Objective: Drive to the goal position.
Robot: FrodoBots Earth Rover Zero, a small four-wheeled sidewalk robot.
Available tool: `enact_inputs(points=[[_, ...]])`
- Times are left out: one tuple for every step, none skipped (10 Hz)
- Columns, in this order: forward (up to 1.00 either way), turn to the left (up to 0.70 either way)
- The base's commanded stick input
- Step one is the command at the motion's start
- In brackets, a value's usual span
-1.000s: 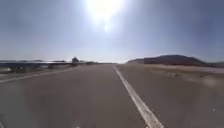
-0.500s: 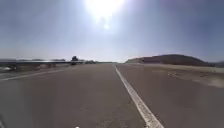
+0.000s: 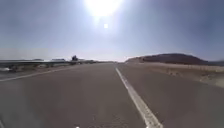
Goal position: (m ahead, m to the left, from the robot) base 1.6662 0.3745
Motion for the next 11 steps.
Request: enact_inputs(points=[[0.70,0.00],[0.70,0.00],[0.70,0.00],[0.70,0.00],[0.70,0.00],[0.70,0.00],[0.70,0.00],[0.70,0.00],[0.70,0.00],[0.70,0.00],[0.70,0.00]])
